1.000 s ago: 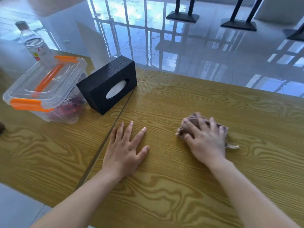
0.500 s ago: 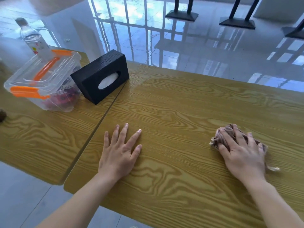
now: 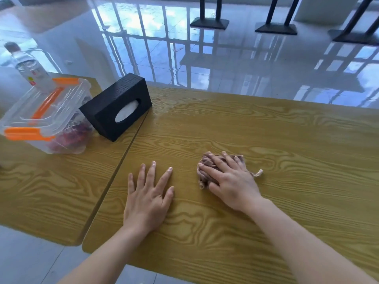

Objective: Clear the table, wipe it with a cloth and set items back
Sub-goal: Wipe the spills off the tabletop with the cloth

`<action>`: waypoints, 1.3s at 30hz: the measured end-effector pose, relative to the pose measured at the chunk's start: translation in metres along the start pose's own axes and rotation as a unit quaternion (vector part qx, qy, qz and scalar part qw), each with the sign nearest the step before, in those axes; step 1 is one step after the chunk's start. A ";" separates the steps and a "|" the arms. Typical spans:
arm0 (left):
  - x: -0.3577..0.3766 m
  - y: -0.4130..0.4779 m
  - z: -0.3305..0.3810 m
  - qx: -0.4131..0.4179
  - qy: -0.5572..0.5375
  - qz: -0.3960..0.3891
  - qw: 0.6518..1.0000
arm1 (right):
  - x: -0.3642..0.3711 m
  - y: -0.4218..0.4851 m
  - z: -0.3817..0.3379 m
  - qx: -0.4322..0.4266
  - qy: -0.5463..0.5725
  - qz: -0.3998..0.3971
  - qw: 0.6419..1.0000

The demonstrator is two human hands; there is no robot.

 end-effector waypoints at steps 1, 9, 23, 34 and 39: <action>0.000 0.000 0.001 0.003 -0.002 -0.001 1.000 | -0.009 0.003 0.028 0.036 -0.002 0.001 0.999; -0.001 0.001 0.002 0.008 -0.021 0.018 1.000 | -0.008 0.061 0.003 0.193 0.022 0.067 0.979; -0.016 -0.007 -0.019 0.001 -0.280 0.082 0.956 | 0.004 -0.056 0.006 0.003 0.076 0.010 0.997; -0.010 -0.003 -0.022 0.026 -0.353 0.015 0.935 | 0.051 -0.026 -0.115 0.018 0.080 0.049 0.995; -0.013 -0.014 -0.027 0.084 -0.290 -0.047 0.952 | 0.032 -0.026 -0.114 -0.045 0.184 -0.001 0.982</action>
Point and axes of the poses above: each hand's wrist, its own y-axis towards the middle knuckle, its own x-axis out of the palm, z = x × y, the point moved 9 cm from there along y, towards the middle knuckle, and after that the axes turned 13 degrees about y, right-handed, at the moved point
